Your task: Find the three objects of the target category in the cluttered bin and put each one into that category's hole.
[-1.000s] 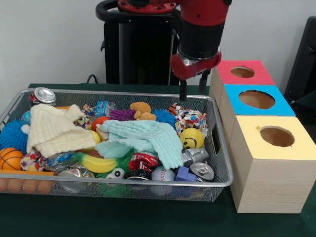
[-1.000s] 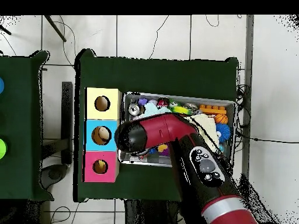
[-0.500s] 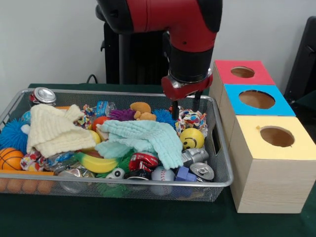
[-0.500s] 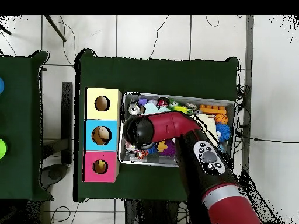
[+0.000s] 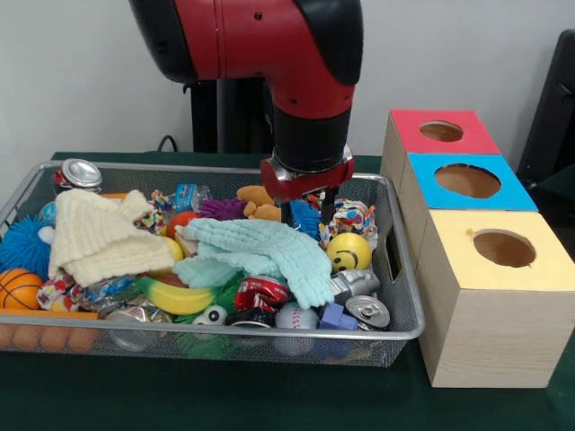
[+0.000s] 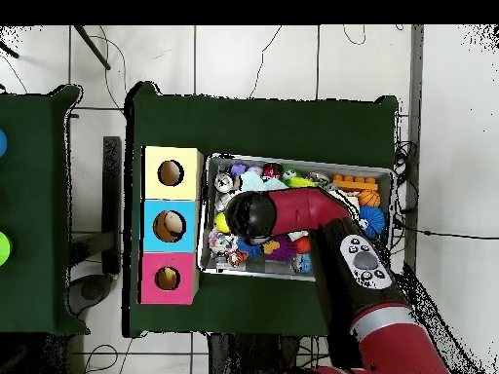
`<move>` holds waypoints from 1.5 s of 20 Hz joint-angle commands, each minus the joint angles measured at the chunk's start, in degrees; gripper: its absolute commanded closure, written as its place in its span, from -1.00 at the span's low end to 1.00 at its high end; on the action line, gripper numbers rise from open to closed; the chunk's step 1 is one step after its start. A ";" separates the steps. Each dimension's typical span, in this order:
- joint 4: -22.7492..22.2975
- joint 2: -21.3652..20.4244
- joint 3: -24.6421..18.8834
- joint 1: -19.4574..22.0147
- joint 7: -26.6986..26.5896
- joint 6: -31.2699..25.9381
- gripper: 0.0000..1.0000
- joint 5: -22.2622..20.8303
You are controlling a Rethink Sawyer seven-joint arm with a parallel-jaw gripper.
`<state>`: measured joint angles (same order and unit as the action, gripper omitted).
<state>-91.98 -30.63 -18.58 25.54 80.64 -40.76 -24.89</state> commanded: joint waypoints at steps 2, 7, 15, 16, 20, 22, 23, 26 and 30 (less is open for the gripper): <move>8.40 5.84 1.27 -0.21 8.76 2.85 -1.00 1.74; 11.27 9.26 1.07 -0.42 8.10 3.72 -1.00 1.52; 17.01 18.74 0.92 -0.51 7.07 11.31 -1.00 0.02; 17.47 19.06 0.80 -0.49 6.66 10.97 -1.00 0.16; 18.35 19.70 0.53 -0.37 6.02 11.32 -1.00 0.00; 18.06 19.79 0.12 -0.08 5.94 13.41 1.00 -0.34; 18.01 19.85 0.16 -0.07 6.45 13.74 1.00 -0.11; 18.13 20.03 0.30 -0.18 6.73 12.88 1.00 0.38; 15.99 18.27 0.42 -0.15 8.04 12.78 1.00 1.17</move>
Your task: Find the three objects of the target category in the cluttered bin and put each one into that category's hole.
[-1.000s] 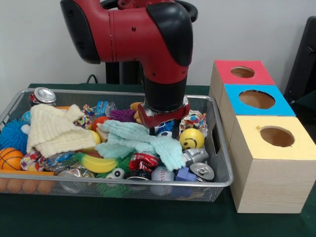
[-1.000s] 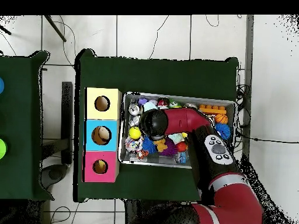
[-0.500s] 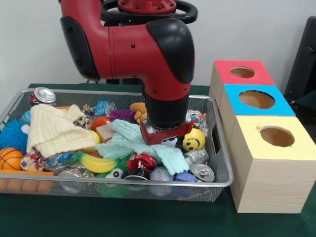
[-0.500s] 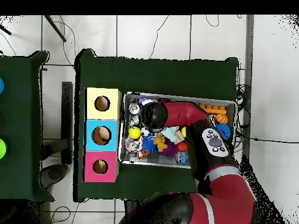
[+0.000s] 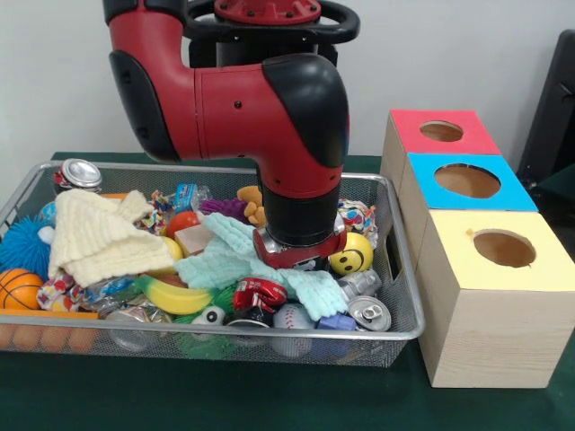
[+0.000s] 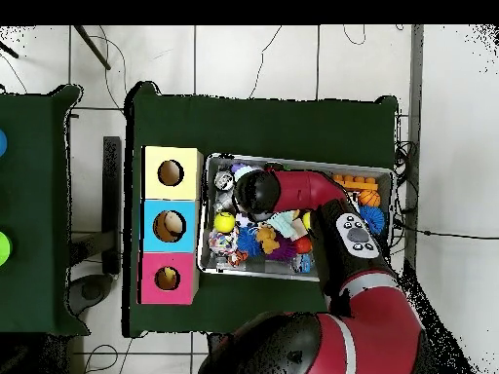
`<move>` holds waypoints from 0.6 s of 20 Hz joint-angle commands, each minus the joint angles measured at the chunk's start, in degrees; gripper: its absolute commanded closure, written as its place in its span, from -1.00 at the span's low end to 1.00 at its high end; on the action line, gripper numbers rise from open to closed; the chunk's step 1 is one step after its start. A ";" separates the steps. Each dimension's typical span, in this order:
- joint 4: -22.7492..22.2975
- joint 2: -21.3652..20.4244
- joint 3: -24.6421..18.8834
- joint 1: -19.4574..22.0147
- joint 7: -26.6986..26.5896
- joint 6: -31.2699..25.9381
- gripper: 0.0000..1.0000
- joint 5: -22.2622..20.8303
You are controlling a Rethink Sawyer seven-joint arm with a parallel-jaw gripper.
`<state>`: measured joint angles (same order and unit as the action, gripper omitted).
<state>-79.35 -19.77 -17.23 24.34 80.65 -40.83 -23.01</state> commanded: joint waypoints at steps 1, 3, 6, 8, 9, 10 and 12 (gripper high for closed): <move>2.79 6.73 -0.84 0.95 8.28 12.63 1.00 -0.59; 1.01 4.39 -0.31 0.42 9.40 11.72 1.00 -0.17; -0.65 -0.11 -0.51 0.27 8.85 7.35 1.00 1.19; -2.01 -4.79 -0.65 0.15 8.03 2.30 1.00 2.71; -2.55 -6.60 -0.52 -0.05 8.00 0.66 1.00 3.22; -3.33 -9.53 -0.05 -0.59 7.87 -2.38 1.00 3.94; -3.88 -13.26 0.78 -1.52 7.98 -6.10 1.00 4.90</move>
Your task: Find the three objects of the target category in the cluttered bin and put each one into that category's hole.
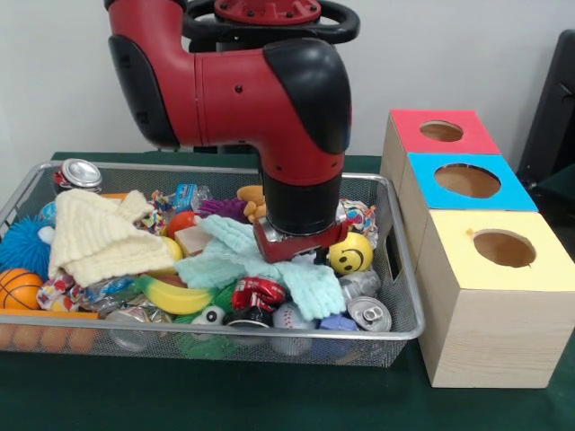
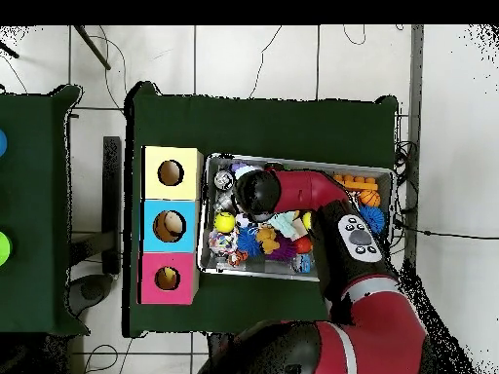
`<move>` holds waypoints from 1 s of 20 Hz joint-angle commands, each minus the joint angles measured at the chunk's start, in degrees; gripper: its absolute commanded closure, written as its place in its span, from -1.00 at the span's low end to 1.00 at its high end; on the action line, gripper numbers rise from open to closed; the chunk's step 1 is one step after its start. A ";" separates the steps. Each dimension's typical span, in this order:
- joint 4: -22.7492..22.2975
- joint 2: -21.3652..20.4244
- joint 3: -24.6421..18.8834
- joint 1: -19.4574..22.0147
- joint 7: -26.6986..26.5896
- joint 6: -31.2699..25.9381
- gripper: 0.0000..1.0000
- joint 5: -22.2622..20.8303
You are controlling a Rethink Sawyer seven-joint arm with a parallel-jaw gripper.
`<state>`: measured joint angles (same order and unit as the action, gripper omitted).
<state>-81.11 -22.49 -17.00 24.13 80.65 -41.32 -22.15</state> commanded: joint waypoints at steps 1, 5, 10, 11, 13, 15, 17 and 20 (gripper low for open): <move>-1.97 -11.70 0.66 -1.56 7.70 -7.21 1.00 4.44; -0.98 -14.89 1.09 -2.33 6.42 -12.90 1.00 5.60; -0.84 -17.91 1.35 -2.32 4.75 -16.60 1.00 6.10; -1.19 -18.32 1.25 -2.07 4.45 -16.64 1.00 6.17; -2.50 -19.48 1.02 -1.25 3.60 -16.40 1.00 6.40; -4.01 -20.51 0.83 -0.31 2.63 -15.41 1.00 6.48; -5.16 -20.96 0.76 0.60 1.82 -14.46 1.00 6.48; -6.11 -20.26 0.37 2.27 0.53 -12.76 1.00 6.29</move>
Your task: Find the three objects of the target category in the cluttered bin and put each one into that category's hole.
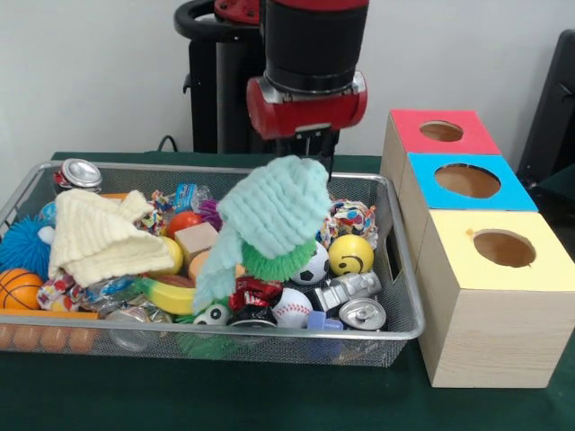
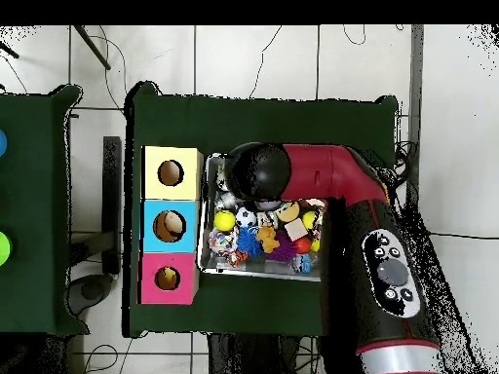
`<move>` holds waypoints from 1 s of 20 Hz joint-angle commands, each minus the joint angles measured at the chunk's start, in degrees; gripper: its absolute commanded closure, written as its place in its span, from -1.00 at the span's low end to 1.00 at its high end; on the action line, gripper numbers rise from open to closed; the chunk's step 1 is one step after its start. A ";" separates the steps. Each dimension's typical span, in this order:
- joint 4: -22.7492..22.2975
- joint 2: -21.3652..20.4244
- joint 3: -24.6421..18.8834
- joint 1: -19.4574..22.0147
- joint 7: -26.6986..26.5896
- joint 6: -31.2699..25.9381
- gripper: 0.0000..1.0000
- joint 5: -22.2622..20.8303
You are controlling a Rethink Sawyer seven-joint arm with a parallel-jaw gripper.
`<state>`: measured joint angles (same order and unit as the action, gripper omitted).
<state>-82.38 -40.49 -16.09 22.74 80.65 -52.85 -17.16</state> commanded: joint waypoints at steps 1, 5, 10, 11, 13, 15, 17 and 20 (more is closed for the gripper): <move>-4.99 -2.01 -0.64 4.03 0.31 -0.80 1.00 1.21; -4.50 -0.15 -1.29 5.80 -0.87 0.73 1.00 0.40; -1.67 2.05 -2.25 7.89 -3.20 -0.11 1.00 -0.63; -1.18 2.56 -2.43 8.13 -3.49 -0.16 1.00 -0.85; 0.18 4.16 -2.97 8.83 -4.29 -0.05 1.00 -1.32; 0.98 5.15 -3.36 9.50 -4.96 0.12 1.00 -1.62; 0.64 5.64 -3.57 10.17 -5.22 1.14 1.00 -2.02; -0.62 5.89 -3.80 11.03 -5.27 3.13 1.00 -2.55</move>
<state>-82.31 -37.61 -16.11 31.98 80.65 -52.84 -17.57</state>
